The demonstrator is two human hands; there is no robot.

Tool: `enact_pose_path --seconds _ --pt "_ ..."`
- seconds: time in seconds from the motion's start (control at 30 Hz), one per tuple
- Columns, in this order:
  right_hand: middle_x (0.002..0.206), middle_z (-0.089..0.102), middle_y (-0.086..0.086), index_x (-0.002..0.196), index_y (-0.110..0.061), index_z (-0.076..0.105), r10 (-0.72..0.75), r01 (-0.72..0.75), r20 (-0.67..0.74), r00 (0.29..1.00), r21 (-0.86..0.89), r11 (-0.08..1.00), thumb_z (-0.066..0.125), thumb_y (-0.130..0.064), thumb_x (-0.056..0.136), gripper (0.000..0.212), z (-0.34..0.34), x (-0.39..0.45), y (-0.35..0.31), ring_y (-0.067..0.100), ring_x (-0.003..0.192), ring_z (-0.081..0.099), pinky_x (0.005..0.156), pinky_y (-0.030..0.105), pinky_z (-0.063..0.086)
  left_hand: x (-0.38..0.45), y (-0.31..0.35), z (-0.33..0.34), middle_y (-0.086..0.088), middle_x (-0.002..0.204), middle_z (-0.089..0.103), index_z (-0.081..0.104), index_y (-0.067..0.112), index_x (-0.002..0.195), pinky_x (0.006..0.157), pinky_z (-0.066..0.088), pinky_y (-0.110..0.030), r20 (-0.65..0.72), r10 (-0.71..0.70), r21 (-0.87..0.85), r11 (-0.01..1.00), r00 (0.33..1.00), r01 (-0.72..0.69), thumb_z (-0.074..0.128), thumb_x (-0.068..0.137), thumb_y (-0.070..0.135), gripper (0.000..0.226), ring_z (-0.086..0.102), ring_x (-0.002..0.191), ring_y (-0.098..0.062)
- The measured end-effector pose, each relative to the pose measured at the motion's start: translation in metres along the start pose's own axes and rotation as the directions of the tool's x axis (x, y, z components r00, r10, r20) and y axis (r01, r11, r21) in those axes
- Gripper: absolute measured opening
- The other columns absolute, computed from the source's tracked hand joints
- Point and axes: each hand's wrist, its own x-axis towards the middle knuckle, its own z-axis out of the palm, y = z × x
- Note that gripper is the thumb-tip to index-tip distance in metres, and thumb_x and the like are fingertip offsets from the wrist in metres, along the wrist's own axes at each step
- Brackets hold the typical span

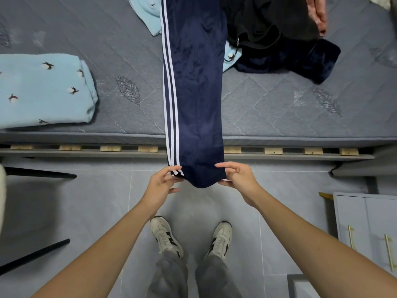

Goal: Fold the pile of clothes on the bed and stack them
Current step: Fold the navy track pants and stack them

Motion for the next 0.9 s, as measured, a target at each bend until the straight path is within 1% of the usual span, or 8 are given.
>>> enact_pose_path --seconds 0.23,0.37,0.47,0.57,0.63,0.73,0.8,0.9 --pt "0.107 0.079 0.012 0.104 -0.012 0.080 -0.098 0.094 -0.041 0.994 -0.090 0.992 0.054 0.019 0.094 0.042 -0.005 0.008 -0.008 0.021 0.094 0.078 0.077 0.023 0.060 0.011 0.000 -0.002 -0.007 0.109 0.078 0.071 0.014 0.121 0.085 0.059 -0.032 -0.118 0.108 0.085 0.992 0.987 -0.098 0.059 0.104 0.003 0.024 0.073 0.110 -0.020" --pt "0.087 0.080 0.010 0.103 -0.005 0.078 -0.127 0.124 -0.035 0.991 -0.084 0.989 0.069 0.007 0.093 0.017 -0.006 0.014 -0.015 0.015 0.082 0.078 0.071 0.018 0.056 0.014 0.007 0.002 0.004 0.098 0.081 0.072 0.020 0.115 0.084 0.056 -0.035 -0.153 0.143 0.108 0.986 0.978 -0.127 0.058 0.104 0.005 0.023 0.075 0.102 -0.014" --pt "0.080 0.069 0.004 0.095 -0.006 0.076 -0.162 0.150 -0.059 0.985 -0.162 0.975 0.075 -0.003 0.093 0.004 -0.009 0.019 -0.020 0.011 0.075 0.067 0.071 0.023 0.056 0.020 0.014 0.005 -0.005 0.099 0.073 0.073 0.019 0.114 0.081 0.055 -0.031 -0.209 0.213 0.183 0.967 0.954 -0.176 0.063 0.103 0.011 0.017 0.070 0.095 -0.015" --pt "0.094 0.053 0.008 0.092 -0.002 0.072 -0.218 0.180 -0.105 0.970 -0.288 0.941 0.079 -0.009 0.091 0.010 -0.013 0.027 -0.029 0.014 0.077 0.054 0.076 0.029 0.055 0.031 0.023 0.004 -0.010 0.110 0.053 0.074 0.005 0.112 0.085 0.045 -0.022 -0.257 0.310 0.350 0.913 0.915 -0.211 0.072 0.098 0.013 0.017 0.055 0.102 -0.016" --pt "0.092 0.048 0.002 0.080 -0.011 0.067 -0.255 0.204 -0.105 0.961 -0.355 0.913 0.079 -0.014 0.092 0.017 -0.013 0.034 -0.037 0.012 0.073 0.048 0.074 0.023 0.047 0.039 0.030 0.004 -0.008 0.113 0.060 0.074 0.005 0.112 0.088 0.046 -0.027 -0.237 0.329 0.348 0.907 0.914 -0.236 0.071 0.099 0.014 0.016 0.058 0.104 -0.017" --pt "0.098 0.053 -0.002 0.080 -0.021 0.067 -0.285 0.231 -0.090 0.954 -0.383 0.894 0.075 -0.021 0.096 0.018 -0.010 0.049 -0.050 0.010 0.079 0.054 0.075 0.011 0.043 0.055 0.040 0.003 -0.007 0.092 0.070 0.071 0.007 0.098 0.080 0.046 -0.031 -0.202 0.312 0.278 0.927 0.928 -0.251 0.065 0.103 0.023 0.018 0.060 0.084 -0.011" --pt "0.105 0.062 0.003 0.089 -0.014 0.071 -0.305 0.249 -0.084 0.949 -0.397 0.883 0.071 -0.023 0.099 0.014 -0.007 0.062 -0.057 0.018 0.093 0.063 0.086 0.024 0.050 0.071 0.045 0.002 -0.014 0.080 0.062 0.061 0.000 0.090 0.073 0.042 -0.035 -0.194 0.313 0.237 0.935 0.930 -0.265 0.062 0.105 0.025 0.030 0.051 0.076 -0.013" --pt "0.101 0.070 0.021 0.097 0.000 0.069 -0.288 0.239 -0.105 0.952 -0.333 0.912 0.064 -0.022 0.103 0.023 -0.003 0.089 -0.070 0.037 0.098 0.066 0.093 0.052 0.056 0.103 0.056 0.001 -0.008 0.076 0.042 0.049 -0.009 0.087 0.070 0.033 -0.037 -0.215 0.310 0.225 0.939 0.926 -0.261 0.059 0.106 0.028 0.042 0.037 0.074 -0.019"
